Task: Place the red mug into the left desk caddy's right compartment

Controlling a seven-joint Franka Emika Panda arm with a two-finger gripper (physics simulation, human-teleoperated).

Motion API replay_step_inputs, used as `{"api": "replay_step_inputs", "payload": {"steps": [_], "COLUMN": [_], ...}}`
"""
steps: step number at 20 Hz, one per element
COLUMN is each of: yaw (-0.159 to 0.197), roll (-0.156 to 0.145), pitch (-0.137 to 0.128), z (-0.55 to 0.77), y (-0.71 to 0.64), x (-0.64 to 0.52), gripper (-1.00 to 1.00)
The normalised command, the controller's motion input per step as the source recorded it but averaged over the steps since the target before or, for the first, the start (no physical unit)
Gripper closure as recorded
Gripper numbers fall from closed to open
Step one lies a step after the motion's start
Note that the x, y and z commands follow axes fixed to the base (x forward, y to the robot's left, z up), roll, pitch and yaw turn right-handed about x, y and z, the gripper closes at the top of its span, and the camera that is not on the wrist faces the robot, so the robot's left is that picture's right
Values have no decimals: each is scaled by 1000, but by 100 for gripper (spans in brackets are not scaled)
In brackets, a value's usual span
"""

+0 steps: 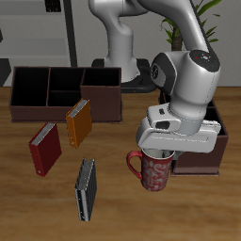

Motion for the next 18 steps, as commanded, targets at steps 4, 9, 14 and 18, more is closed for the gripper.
{"api": "replay_step_inputs", "payload": {"steps": [4, 9, 14, 18], "yaw": [29, 16, -11, -16], "roll": [-20, -33, -22, -2], "pitch": [-88, -62, -50, -56], "z": [703, 675, 733, 678], "y": [-121, -54, -49, 49], "x": [-230, -305, -350, -419], "gripper": [100, 100, 100, 100]}}
